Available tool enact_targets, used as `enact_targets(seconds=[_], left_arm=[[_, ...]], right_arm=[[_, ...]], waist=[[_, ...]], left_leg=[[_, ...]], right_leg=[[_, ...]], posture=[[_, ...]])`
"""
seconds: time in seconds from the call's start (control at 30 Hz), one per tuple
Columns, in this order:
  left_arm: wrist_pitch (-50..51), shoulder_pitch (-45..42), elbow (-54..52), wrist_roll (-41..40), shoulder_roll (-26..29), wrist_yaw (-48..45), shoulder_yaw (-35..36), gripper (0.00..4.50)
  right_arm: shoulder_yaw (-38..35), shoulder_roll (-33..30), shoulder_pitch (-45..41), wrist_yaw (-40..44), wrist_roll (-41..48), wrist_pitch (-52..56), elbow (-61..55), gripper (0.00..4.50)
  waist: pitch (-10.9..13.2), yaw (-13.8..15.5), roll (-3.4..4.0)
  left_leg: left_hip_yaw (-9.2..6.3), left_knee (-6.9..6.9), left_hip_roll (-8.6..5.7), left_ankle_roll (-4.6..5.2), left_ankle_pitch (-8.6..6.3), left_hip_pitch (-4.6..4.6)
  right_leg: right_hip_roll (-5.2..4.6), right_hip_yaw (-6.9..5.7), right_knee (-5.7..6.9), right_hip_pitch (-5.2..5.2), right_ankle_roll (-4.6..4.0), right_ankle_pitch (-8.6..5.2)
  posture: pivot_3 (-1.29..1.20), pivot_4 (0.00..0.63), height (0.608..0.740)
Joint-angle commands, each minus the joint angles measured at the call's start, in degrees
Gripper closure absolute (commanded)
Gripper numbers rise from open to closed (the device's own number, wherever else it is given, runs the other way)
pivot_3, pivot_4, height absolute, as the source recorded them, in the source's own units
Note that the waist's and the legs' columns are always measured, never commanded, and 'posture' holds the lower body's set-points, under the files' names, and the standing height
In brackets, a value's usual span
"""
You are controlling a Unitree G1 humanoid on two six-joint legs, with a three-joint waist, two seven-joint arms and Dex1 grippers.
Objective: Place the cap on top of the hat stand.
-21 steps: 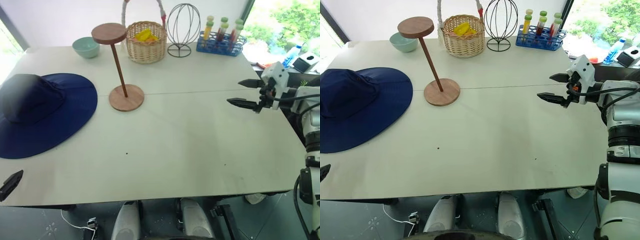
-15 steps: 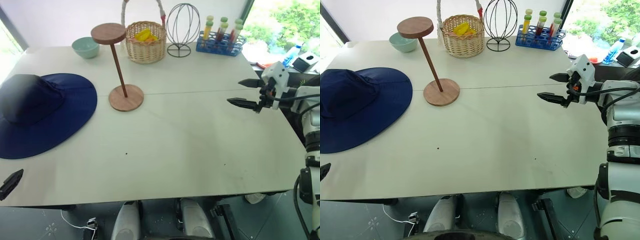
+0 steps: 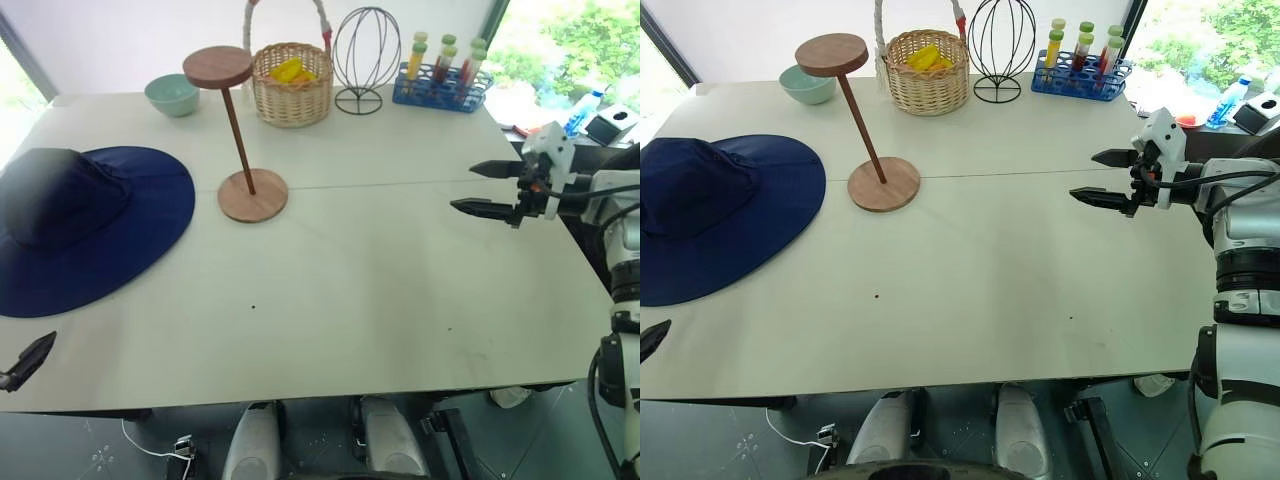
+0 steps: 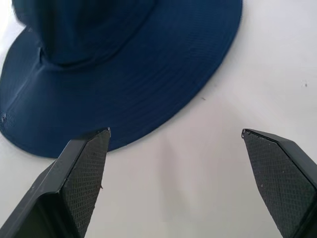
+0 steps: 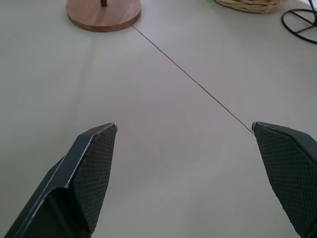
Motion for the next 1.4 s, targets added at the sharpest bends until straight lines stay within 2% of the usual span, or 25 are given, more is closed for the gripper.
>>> enact_targets(seconds=[0.03, 0.13, 0.3, 0.6, 1.03, 1.4], left_arm=[[-8.62, 1.24, 0.43, 10.18, 2.38, 0.40, -2.95, 0.06], [-14.96, 0.08, 4.08, 19.06, 4.56, 3.23, -6.16, 0.06], [-18.65, -5.83, 6.23, 26.62, 3.93, 9.49, -11.67, 0.06], [-22.64, -15.08, 10.90, 45.23, 2.37, 22.65, -27.82, 0.06], [-25.30, -31.09, 31.11, 54.93, 3.99, 34.74, -40.48, 0.06], [-21.49, -44.46, 46.79, 60.56, 4.83, 43.82, -48.00, 0.06]], right_arm=[[-0.51, -1.67, 0.14, 4.29, 5.76, 7.16, -12.35, 0.00], [-0.22, -2.02, 3.05, 5.48, 9.96, 13.45, -23.26, 0.00], [-1.11, -1.70, 6.16, 2.70, 15.26, 20.48, -36.88, 0.00], [-2.84, -0.87, 5.34, -4.36, 20.81, 26.38, -43.24, 0.00], [-4.53, -0.50, 4.69, -12.10, 25.77, 30.55, -45.59, 0.00], [-5.16, -0.54, 4.01, -15.93, 28.66, 31.49, -46.09, 0.00]], waist=[[0.01, 0.04, 0.01], [-0.01, 0.24, 0.00], [-0.01, 0.49, 0.01], [-0.05, 0.49, -0.05], [-0.11, 0.70, 0.06], [-0.17, 0.71, 0.18]], left_leg=[[0.01, -0.01, 0.01, 0.00, 0.00, -0.01], [-0.01, -0.02, 0.05, 0.00, 0.00, 0.00], [0.01, 0.04, 0.10, -0.02, -0.01, -0.03], [0.21, 0.04, 0.11, -0.01, -0.01, 0.00], [0.22, 0.05, 0.13, 0.01, 0.01, 0.08], [0.21, 0.04, 0.13, 0.02, 0.02, 0.22]], right_leg=[[0.01, 0.01, 0.03, -0.04, 0.00, 0.00], [0.04, 0.01, 0.19, -0.13, -0.03, -0.02], [0.02, 0.02, 0.21, -0.16, -0.05, 0.00], [-0.09, 0.01, 0.30, -0.19, -0.10, 0.05], [-0.07, 0.00, 0.51, -0.18, -0.10, 0.07], [-0.05, -0.03, 0.58, -0.08, -0.09, 0.08]], posture=[[0.00, 0.150, 0.740], [0.00, 0.150, 0.740], [0.00, 0.150, 0.740], [0.00, 0.150, 0.740], [0.00, 0.150, 0.740], [0.00, 0.150, 0.740]])
